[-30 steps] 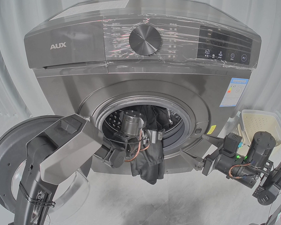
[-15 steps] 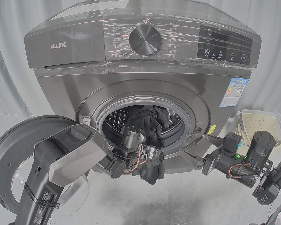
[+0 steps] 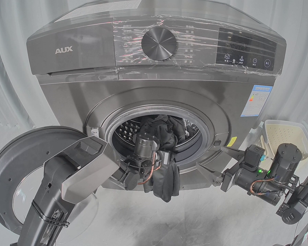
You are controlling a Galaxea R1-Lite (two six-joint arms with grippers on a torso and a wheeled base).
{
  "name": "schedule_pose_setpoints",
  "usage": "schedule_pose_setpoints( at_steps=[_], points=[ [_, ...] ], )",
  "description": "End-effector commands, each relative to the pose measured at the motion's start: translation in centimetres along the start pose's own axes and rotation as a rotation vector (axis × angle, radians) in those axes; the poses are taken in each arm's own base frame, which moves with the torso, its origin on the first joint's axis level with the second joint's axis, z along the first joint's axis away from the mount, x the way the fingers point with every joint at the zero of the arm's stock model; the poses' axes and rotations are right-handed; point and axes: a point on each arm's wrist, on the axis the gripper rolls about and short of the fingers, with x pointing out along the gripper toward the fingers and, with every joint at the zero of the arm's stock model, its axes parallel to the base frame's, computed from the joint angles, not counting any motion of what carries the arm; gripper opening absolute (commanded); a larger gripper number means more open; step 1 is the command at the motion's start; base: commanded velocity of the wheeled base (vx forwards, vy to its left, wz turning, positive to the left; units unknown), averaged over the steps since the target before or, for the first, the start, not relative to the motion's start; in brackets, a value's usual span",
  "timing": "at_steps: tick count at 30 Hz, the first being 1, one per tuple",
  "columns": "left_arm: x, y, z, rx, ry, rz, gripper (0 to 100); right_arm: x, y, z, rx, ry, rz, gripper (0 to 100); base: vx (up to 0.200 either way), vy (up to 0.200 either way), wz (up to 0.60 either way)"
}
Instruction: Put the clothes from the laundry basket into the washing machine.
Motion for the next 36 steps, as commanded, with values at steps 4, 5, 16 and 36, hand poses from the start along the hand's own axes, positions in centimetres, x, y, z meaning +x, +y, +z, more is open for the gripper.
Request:
schedule_pose_setpoints(
  at_steps=[4,5,16,36],
  points=[
    [2.8,1.7,2.7,-0.057,-0.234,0.114,0,0.0,0.1,0.0,0.0,-0.001,0.003,100,0.0,0.0,0.0],
    [3.2,1.9,3.2,-0.068,-0.264,0.119,0,0.0,0.1,0.0,-0.001,-0.002,0.005,100,0.0,0.0,0.0],
    [3.6,3.2,5.2,-0.1,-0.349,0.136,100,0.0,0.1,0.0,0.001,-0.002,0.007,100,0.0,0.0,0.0],
    [-3.7,-0.2,2.2,-0.031,-0.018,-0.044,100,-0.2,0.1,0.0,0.001,-0.012,0.01,100,0.0,0.0,0.0]
  ],
)
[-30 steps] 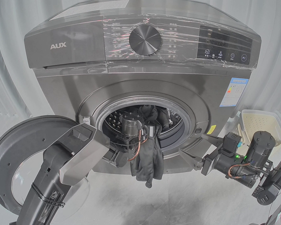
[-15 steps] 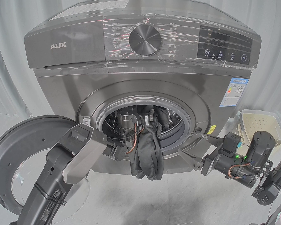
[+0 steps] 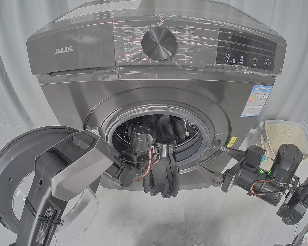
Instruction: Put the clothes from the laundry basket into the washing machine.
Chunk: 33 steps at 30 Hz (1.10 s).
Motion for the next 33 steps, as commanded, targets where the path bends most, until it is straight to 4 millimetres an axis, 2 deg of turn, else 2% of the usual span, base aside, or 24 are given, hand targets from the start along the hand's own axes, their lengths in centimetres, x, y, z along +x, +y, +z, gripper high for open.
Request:
schedule_pose_setpoints(
  at_steps=[1,12,20,21,29,30,33],
  points=[
    [-2.4,-0.5,-0.8,0.038,0.082,-0.043,100,-0.1,0.0,0.0,0.001,0.0,0.002,100,0.0,0.0,0.0],
    [-0.6,0.8,-5.5,0.112,0.153,-0.022,100,-0.1,0.0,0.0,0.001,0.0,0.002,100,0.0,0.0,0.0],
    [0.5,2.4,-6.2,0.128,0.138,0.009,100,0.0,0.1,0.0,0.001,-0.002,0.005,100,0.0,0.0,0.0],
    [0.7,2.4,-6.0,0.126,0.121,0.009,0,0.0,0.0,0.0,0.001,-0.003,0.003,100,0.0,0.0,0.0],
    [1.6,1.8,-4.0,0.095,0.031,0.0,0,0.1,0.1,0.1,0.0,-0.008,0.007,100,0.0,0.0,0.0],
    [2.4,1.6,-2.8,0.062,-0.036,0.013,0,0.1,0.2,0.1,0.0,-0.009,0.008,100,0.0,0.0,0.0],
    [3.6,1.3,-1.2,0.017,-0.142,0.044,0,0.1,0.2,0.1,0.0,-0.009,0.01,100,0.0,0.0,0.0]
  ],
)
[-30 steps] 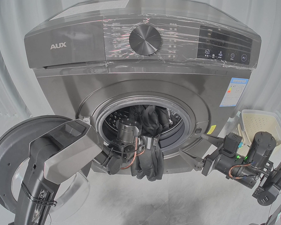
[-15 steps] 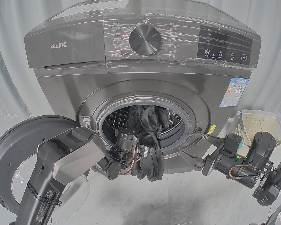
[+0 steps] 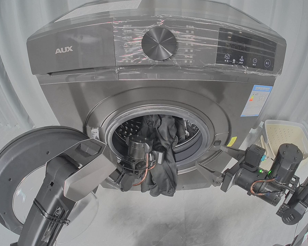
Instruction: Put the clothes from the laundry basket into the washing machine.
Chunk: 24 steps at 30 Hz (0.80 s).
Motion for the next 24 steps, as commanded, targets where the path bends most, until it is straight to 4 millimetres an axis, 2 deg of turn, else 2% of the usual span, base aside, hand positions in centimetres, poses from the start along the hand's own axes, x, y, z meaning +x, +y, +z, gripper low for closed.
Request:
schedule_pose_setpoints(
  at_steps=[1,10,17,18,22,24],
  points=[
    [2.1,-0.4,3.1,-0.073,-0.19,0.042,0,0.0,0.1,0.0,0.0,-0.002,0.003,100,0.0,0.0,0.0],
    [3.7,-0.3,6.3,-0.102,-0.352,0.058,0,0.1,0.1,0.1,0.0,-0.004,0.003,100,0.0,0.0,0.0],
    [3.9,0.1,6.6,-0.104,-0.371,0.072,0,0.1,0.1,0.1,0.0,-0.004,0.003,100,0.0,0.0,0.0],
    [3.9,0.1,6.6,-0.104,-0.371,0.072,100,0.1,0.1,0.1,0.0,-0.004,0.003,100,0.0,0.0,0.0],
    [3.7,0.0,6.7,-0.116,-0.368,0.07,100,0.1,0.1,0.1,0.0,-0.004,0.003,100,0.0,0.0,0.0],
    [2.8,-0.3,7.1,-0.121,-0.329,0.064,100,0.1,0.1,0.1,0.0,-0.004,0.002,100,0.0,0.0,0.0]
  ],
)
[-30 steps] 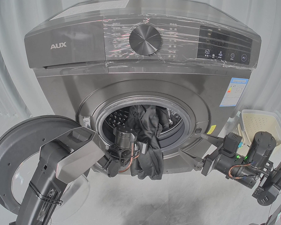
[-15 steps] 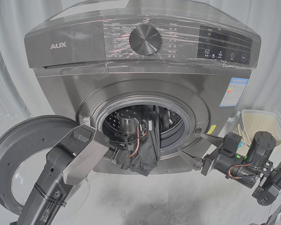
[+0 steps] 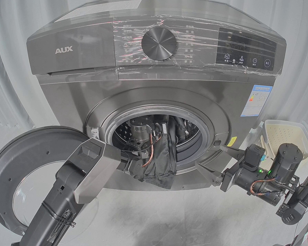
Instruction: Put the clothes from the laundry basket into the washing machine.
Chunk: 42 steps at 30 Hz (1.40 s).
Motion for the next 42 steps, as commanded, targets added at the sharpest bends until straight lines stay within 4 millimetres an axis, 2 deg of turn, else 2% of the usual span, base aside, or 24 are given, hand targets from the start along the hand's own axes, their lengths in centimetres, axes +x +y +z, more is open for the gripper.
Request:
schedule_pose_setpoints(
  at_steps=[1,5,11,14,16,23,24,30,34,37,42],
  points=[
    [-1.1,-0.4,0.8,-0.001,0.054,-0.004,100,0.0,0.0,0.0,0.002,-0.001,-0.002,100,0.0,0.0,0.0],
    [-4.4,-1.4,1.6,0.025,0.207,-0.039,100,0.1,0.0,0.0,0.002,-0.002,0.001,100,0.0,0.0,0.0],
    [-7.9,-1.4,-0.3,0.056,0.37,-0.111,100,0.0,0.0,0.0,0.002,0.001,0.001,100,0.0,0.0,0.0],
    [-8.6,-1.3,-1.3,0.066,0.408,-0.119,100,0.0,0.0,0.0,0.002,0.0,0.001,100,0.0,0.0,0.0],
    [-8.8,-1.0,-2.8,0.072,0.44,-0.12,100,0.0,0.0,0.0,0.002,0.001,0.001,100,0.0,0.0,0.0],
    [-8.7,-0.8,-4.1,0.076,0.454,-0.117,100,0.0,0.0,0.0,0.002,0.0,0.001,100,0.0,0.0,0.0],
    [-8.5,-0.7,-4.4,0.075,0.452,-0.113,0,0.0,0.0,0.0,0.002,0.0,0.001,100,0.0,0.0,0.0],
    [-8.5,-0.6,-6.5,0.08,0.468,-0.106,0,0.0,0.3,0.1,0.0,-0.004,0.011,100,0.0,0.0,0.0],
    [-7.8,-0.7,-6.4,0.074,0.439,-0.105,0,-0.1,0.4,0.0,-0.001,-0.001,0.015,100,0.0,0.0,0.0],
    [-6.3,-1.0,-4.9,0.059,0.352,-0.093,0,0.0,0.4,0.1,-0.001,-0.004,0.015,100,0.0,0.0,0.0],
    [-2.5,-1.0,-1.6,0.024,0.134,-0.001,0,0.0,0.4,0.1,-0.001,-0.004,0.015,100,0.0,0.0,0.0]
  ],
)
